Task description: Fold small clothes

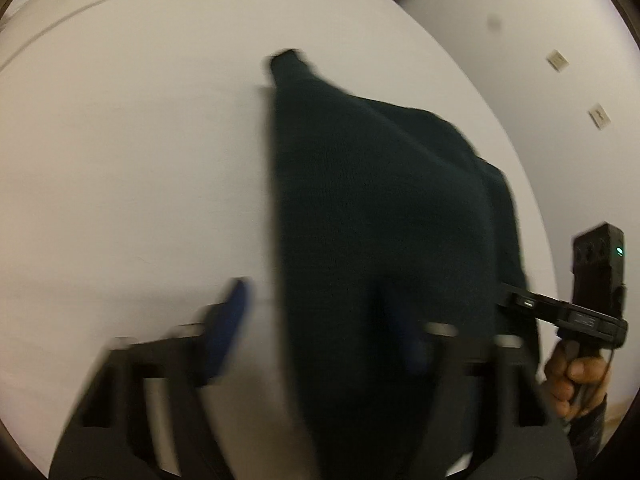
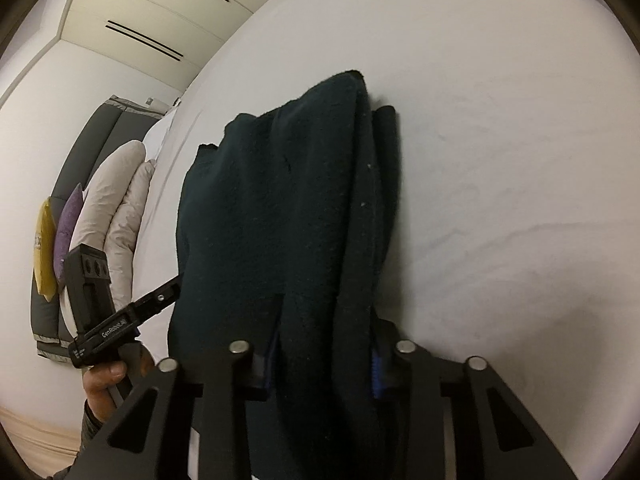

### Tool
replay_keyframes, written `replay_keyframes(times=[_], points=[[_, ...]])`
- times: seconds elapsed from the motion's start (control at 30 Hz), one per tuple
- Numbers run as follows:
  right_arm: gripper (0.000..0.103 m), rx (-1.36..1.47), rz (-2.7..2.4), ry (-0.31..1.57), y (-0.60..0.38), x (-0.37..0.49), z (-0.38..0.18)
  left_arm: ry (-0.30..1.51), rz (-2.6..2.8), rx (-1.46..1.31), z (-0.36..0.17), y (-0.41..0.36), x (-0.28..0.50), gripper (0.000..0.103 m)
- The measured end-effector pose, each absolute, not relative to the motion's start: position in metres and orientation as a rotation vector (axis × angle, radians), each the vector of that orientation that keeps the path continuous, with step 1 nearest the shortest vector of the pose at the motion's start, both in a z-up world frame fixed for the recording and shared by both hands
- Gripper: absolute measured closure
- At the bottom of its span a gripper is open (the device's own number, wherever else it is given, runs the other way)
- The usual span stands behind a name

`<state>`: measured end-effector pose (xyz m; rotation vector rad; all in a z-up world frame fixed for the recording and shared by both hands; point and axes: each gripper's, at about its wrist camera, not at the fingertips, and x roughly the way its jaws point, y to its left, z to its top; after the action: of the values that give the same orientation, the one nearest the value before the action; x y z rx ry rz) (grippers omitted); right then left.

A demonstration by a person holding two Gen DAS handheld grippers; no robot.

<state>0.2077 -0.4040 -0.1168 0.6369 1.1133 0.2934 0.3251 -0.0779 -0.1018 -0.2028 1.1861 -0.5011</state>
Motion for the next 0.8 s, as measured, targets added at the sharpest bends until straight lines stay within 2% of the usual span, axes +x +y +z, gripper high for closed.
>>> replay_keyframes(times=[0.1,0.2,0.4,0.6,0.77,0.8], points=[[0.076,0.573,0.253,1.108,-0.387,0.212,-0.105,1.172,-0.47,-0.089,-0.089,-0.095,0.32,0.073],[0.077,0.532,0.232,1.081,-0.377,0.203,-0.084,1.153,-0.474,-0.111,-0.078,-0.089,0.314,0.079],[0.078,0.479,0.288,1.002,-0.343,0.171,-0.029,1.048,-0.468,-0.085,-0.033,-0.059,0.277,0.081],[0.078,0.478,0.384,0.984,-0.292,0.128,-0.005,0.971,-0.439,-0.074,0.004,-0.003,0.238,0.081],[0.078,0.488,0.432,1.018,-0.251,0.097,-0.029,0.97,-0.377,-0.042,-0.013,0.037,0.197,0.081],[0.078,0.506,0.432,1.042,-0.245,0.091,-0.044,0.978,-0.367,-0.047,-0.004,0.053,0.162,0.081]])
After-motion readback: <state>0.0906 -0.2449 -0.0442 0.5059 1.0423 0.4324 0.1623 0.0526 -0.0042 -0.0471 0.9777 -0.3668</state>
